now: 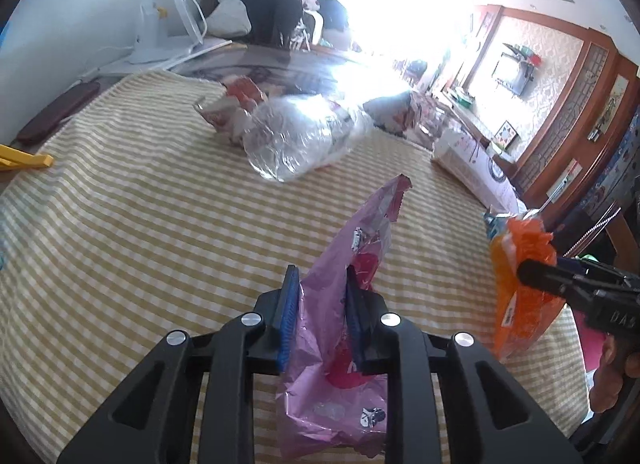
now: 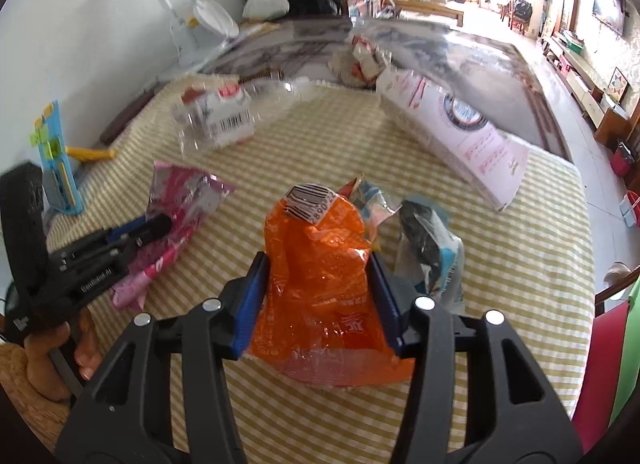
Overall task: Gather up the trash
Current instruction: 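Lift the orange bag into the red bin with the right tool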
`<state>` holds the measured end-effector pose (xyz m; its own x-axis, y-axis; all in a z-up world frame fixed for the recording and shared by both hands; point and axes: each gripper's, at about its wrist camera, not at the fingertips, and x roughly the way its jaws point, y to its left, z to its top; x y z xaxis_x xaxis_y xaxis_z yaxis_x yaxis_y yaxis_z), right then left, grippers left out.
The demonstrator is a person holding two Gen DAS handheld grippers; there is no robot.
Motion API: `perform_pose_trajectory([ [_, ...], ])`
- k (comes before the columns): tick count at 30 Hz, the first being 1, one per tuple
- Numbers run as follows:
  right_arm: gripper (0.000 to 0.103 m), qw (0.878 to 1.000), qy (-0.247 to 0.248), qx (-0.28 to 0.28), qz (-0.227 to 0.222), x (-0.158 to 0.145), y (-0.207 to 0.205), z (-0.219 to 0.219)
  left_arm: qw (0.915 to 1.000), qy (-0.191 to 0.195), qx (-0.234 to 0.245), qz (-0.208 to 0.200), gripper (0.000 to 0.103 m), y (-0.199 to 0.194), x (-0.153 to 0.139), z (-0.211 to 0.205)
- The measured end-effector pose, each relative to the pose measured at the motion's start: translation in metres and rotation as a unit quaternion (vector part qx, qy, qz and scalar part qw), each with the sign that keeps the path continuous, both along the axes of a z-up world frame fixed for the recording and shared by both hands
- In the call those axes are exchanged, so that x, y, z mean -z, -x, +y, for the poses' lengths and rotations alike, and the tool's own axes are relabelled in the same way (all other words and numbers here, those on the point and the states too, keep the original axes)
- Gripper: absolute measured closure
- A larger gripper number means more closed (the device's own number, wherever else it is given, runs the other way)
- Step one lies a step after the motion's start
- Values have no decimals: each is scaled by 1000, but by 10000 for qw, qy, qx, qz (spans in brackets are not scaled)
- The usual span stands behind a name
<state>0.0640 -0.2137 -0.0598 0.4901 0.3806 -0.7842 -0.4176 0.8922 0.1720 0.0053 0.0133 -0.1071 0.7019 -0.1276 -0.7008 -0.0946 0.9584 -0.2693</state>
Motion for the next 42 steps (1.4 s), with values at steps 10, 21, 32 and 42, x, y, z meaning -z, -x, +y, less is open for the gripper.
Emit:
perform_pose_trajectory([
  [10, 54, 9950, -451, 374, -813, -37, 12, -29, 9996, -246, 136, -101, 83, 16, -14, -11],
  [21, 54, 9878, -735, 961, -984, -53, 20, -80, 9971, -336, 621, -291, 83, 35, -40, -60],
  [32, 53, 9797, -726, 1543, -1050, -55, 34, -132, 9914, -397, 1198, -336, 83, 35, -53, -118],
  [42, 53, 9690, -912, 2090, -950, -51, 38, -177, 9843, -460, 1675, -321, 83, 32, -55, -167],
])
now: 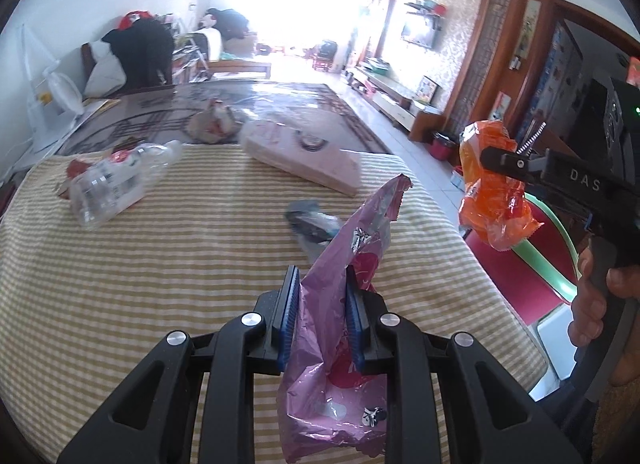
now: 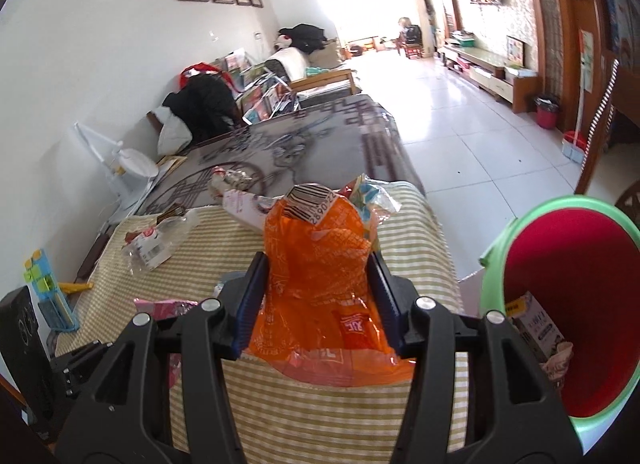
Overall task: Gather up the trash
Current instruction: 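Lift the orange bag into the red bin with the right tool, then open the right tool over the bin while the left tool drops the pink bag in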
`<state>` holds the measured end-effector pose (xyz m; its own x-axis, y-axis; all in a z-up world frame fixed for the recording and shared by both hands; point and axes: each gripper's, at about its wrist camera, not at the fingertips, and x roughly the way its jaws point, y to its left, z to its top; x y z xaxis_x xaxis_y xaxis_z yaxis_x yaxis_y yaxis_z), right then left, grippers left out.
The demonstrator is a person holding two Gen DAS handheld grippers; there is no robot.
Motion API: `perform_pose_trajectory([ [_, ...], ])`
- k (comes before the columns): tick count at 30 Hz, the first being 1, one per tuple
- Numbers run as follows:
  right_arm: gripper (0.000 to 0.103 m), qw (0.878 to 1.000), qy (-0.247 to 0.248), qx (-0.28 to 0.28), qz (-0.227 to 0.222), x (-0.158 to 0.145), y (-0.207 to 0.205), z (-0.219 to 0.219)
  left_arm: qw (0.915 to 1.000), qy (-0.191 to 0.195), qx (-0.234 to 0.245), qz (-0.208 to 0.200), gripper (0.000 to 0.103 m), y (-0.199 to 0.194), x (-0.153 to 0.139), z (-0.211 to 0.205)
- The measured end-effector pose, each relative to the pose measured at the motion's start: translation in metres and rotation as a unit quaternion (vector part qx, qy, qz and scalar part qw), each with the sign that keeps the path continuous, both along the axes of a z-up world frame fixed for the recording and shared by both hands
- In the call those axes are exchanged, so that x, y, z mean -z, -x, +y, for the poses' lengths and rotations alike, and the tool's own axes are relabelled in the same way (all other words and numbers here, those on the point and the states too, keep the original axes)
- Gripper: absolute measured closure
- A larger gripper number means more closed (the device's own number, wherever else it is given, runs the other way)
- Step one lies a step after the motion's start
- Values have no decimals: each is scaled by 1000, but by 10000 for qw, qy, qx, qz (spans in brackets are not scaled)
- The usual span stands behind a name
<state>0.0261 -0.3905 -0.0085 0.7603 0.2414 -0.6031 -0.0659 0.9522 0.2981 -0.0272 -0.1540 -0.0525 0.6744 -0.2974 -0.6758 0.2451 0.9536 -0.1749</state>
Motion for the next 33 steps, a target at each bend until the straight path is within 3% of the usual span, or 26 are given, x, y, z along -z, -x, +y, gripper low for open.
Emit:
perform_pose_trajectory([
  [12, 53, 9994, 36, 342, -53, 0, 7, -26, 9996, 13, 286, 70, 83, -5, 2, -34],
  [16, 53, 9960, 222, 863, -15, -1, 10, -48, 9994, 5, 337, 54, 83, -6, 2, -41],
  [22, 53, 9852, -221, 1674, 300, 12, 15, -96, 9991, 51, 423, 53, 83, -12, 2, -50],
  [30, 52, 9666, -135, 2530, 380, 17, 26, -126, 9976, 89, 682, 63, 83, -16, 5, -70],
  [32, 44, 9603, -89, 2749, 465, 19, 27, -131, 9972, 109, 738, 73, 83, -17, 5, -76],
  [33, 35, 9575, -65, 2843, 473, 19, 28, -135, 9969, 144, 770, 79, 83, -19, 5, -78],
])
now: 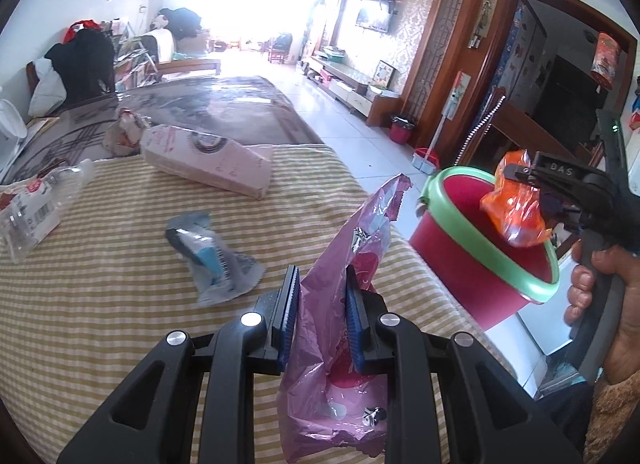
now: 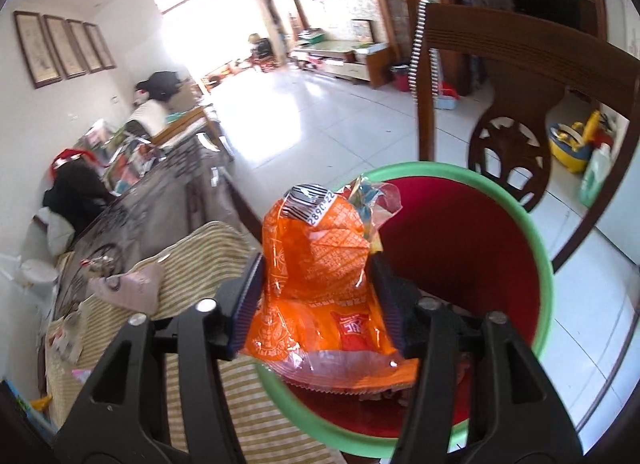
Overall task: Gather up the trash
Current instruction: 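Open the right tool over the bin while the left tool drops the pink bag in, then grasp the blue-white wrapper with the left tool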
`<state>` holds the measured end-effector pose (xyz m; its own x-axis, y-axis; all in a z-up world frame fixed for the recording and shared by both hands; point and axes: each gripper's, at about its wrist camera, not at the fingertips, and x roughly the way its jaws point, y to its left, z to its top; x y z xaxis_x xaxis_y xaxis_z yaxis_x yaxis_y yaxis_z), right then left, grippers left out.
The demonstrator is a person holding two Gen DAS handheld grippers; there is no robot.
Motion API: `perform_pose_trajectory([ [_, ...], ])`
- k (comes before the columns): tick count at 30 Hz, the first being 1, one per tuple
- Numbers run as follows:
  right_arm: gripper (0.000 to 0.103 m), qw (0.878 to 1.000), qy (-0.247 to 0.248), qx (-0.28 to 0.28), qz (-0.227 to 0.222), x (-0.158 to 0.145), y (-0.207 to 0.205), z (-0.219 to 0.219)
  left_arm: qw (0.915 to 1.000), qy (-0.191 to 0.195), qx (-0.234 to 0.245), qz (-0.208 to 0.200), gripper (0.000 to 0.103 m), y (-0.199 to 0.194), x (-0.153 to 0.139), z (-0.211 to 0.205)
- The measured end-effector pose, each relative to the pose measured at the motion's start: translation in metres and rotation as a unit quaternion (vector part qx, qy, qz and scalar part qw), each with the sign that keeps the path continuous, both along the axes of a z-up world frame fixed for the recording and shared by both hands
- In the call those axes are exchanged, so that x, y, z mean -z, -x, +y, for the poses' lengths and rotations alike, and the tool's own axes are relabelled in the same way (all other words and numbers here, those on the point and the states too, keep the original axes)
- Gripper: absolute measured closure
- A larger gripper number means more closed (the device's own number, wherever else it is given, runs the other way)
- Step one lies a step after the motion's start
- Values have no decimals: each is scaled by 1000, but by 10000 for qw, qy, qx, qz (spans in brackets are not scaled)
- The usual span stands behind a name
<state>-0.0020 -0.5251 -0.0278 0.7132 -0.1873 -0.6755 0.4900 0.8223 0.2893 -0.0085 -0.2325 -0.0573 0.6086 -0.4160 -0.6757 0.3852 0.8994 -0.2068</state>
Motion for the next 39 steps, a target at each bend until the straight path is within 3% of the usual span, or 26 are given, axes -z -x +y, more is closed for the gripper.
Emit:
perform_pose_trajectory([
  [1, 22, 9999, 46, 140, -9, -1, 1, -3, 10000, 41, 29, 6, 83, -1, -1, -3],
  [2, 16, 9993, 138, 349, -77, -2, 5, -7, 9999, 101, 77, 11, 83, -3, -3, -7],
  [6, 5, 9915, 588, 1086, -403, -14, 23, -14, 9990, 321, 315, -21, 83, -12, -13, -28],
  [13, 5, 9678, 707, 2255, -862, -22, 59, -40, 9935, 743, 843, 203, 83, -24, -19, -84],
  [19, 5, 9527, 1073, 2712, -851, -24, 68, -43, 9884, 697, 1337, 161, 81, -36, -29, -144],
  [21, 5, 9500, 1119, 2788, -852, -23, 68, -46, 9859, 675, 1510, 267, 66, -44, -31, -164],
  [22, 5, 9491, 1127, 2819, -845, -24, 69, -46, 9863, 637, 1491, 307, 42, -49, -31, -170],
  [23, 5, 9491, 1121, 2820, -843, -24, 68, -46, 9868, 709, 1431, 280, 40, -50, -32, -171],
  [25, 5, 9503, 1127, 2784, -820, -23, 66, -46, 9864, 851, 1391, 214, 39, -47, -33, -163],
  [31, 5, 9527, 1467, 2511, -880, -31, 57, -30, 9950, 490, 872, 19, 39, -32, -22, -106],
  [35, 5, 9584, 1678, 2115, -922, -38, 47, -12, 9995, 295, -41, -49, 39, -31, -13, -42],
  [39, 5, 9683, 1629, 1646, -935, -40, 35, 5, 9943, 230, -1031, 142, 39, -44, 1, 24],
])
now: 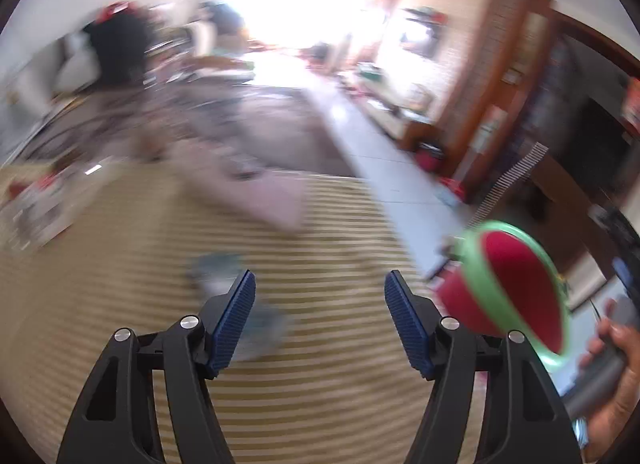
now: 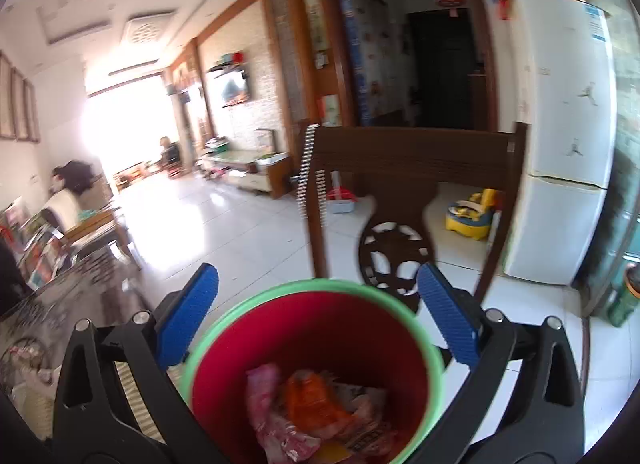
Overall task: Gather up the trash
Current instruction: 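Grasp the blue-white wrapper with the left tool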
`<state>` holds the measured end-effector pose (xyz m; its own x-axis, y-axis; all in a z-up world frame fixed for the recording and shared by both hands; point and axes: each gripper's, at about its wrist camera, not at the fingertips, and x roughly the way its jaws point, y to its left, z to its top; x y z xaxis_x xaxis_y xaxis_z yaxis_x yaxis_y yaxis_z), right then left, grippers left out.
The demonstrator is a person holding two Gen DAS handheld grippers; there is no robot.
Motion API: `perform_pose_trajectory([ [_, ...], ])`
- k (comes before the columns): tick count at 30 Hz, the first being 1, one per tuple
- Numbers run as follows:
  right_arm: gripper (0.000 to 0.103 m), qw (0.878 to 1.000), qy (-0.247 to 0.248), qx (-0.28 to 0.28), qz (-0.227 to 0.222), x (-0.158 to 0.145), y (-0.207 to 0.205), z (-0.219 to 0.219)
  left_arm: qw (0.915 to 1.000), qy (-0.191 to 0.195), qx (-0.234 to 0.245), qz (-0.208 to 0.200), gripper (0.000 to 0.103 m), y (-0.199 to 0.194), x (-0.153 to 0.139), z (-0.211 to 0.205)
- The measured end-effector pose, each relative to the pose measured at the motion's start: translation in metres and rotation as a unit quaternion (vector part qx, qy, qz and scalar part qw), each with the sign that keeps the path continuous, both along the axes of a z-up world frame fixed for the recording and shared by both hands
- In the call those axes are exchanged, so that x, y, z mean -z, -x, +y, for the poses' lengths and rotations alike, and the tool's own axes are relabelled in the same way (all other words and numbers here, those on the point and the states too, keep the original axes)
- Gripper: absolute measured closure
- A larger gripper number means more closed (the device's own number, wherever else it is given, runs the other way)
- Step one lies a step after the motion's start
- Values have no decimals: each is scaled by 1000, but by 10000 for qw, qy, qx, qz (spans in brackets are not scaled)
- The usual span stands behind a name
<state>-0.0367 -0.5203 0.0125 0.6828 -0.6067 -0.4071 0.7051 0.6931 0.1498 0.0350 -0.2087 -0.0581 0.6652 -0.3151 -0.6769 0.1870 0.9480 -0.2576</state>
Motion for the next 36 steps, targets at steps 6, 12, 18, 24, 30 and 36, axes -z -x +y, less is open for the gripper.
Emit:
perform_pose_trajectory([
  [6, 5, 9973, 40, -675, 288, 1, -23, 29, 9973, 35, -379, 625, 39, -24, 35, 33],
  [12, 5, 9944, 138, -958, 427, 2, -37, 48, 9958, -41, -272, 872, 60, -52, 48, 24],
  [18, 5, 9878, 150, -1452, 540, 4, -57, 75, 9964, 73, 7, 850, 88, -46, 45, 28],
  [24, 5, 9563, 153, -2726, 1046, 13, -95, 132, 9982, -246, 164, 528, 89, -25, 26, 66],
  [30, 5, 9196, 597, -3596, 1467, 26, -123, 193, 9984, -492, 32, 267, 88, -8, 12, 117],
  [36, 5, 8861, 758, -4142, 1936, 49, -161, 239, 9981, -368, -247, 418, 88, 5, 37, 160],
])
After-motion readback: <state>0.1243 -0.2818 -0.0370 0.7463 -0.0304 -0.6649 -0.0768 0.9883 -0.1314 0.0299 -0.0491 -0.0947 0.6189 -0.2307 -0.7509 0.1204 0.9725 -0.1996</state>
